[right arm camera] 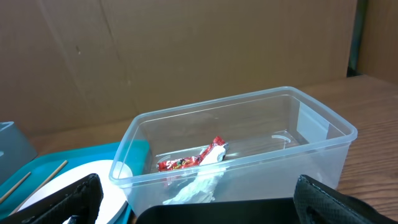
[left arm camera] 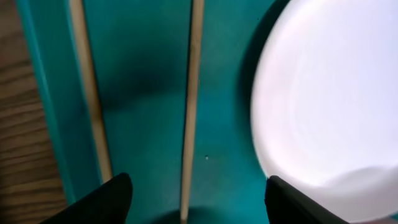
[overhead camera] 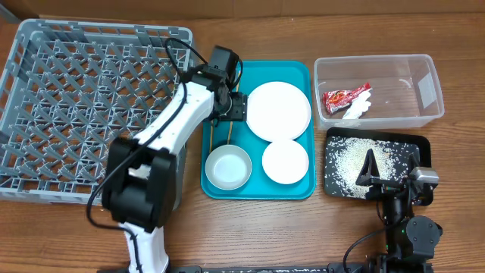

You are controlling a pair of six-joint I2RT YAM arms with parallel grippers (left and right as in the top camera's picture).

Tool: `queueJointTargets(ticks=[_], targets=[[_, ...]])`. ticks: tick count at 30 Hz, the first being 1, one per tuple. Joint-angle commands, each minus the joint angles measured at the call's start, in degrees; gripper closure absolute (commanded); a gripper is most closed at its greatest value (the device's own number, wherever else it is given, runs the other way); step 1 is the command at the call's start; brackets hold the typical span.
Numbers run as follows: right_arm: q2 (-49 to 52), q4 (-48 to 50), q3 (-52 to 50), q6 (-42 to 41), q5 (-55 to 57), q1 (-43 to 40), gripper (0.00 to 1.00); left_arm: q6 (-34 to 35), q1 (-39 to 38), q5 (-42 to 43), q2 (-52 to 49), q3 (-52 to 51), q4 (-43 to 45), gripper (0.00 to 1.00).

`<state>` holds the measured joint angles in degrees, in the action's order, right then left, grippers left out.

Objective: Sort waste into correct bins and load items into the dishwasher
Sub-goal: 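Reach the left gripper toward the chopsticks on the teal tray, then close the left gripper on the wooden chopsticks and lift them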

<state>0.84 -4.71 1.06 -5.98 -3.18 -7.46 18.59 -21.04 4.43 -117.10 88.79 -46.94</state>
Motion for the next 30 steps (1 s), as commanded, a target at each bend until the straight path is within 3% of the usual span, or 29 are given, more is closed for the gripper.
queueJointTargets(ticks=[1,8,10,15,16,26,30], targets=[[-0.7,0.3,-0.6,0.0,0.1,-0.2,0.0,-2.1,-0.5,-2.0,-3.8,0.1,0.3,0.39],[-0.7,0.3,-0.6,0.0,0.1,-0.2,0.0,-2.9,-0.8,-2.7,-7.5,0.1,2.1,0.5],[-0.7,0.3,-0.6,0.0,0.1,-0.2,0.0,-4.0,-0.8,-3.8,-7.8,0.1,1.9,0.59],[-0.7,0.3,-0.6,0.0,0.1,-0.2,0.0,-5.4,-1.6,-8.1,-7.9,0.4,0.9,0.94],[-0.7,0.3,-0.6,0.0,0.1,-0.2,0.0,-5.3,-1.7,-8.0,-7.9,1.0,0.4,0.96],[-0.7,0.3,-0.6,0.0,0.1,-0.2,0.0,-0.2,-0.7,-7.8,-5.1,21.3,-19.2,0.96],[-0.7,0.3,-0.6,0.0,0.1,-0.2,0.0,-1.2,0.6,-8.0,-2.8,28.3,-26.9,0.96]])
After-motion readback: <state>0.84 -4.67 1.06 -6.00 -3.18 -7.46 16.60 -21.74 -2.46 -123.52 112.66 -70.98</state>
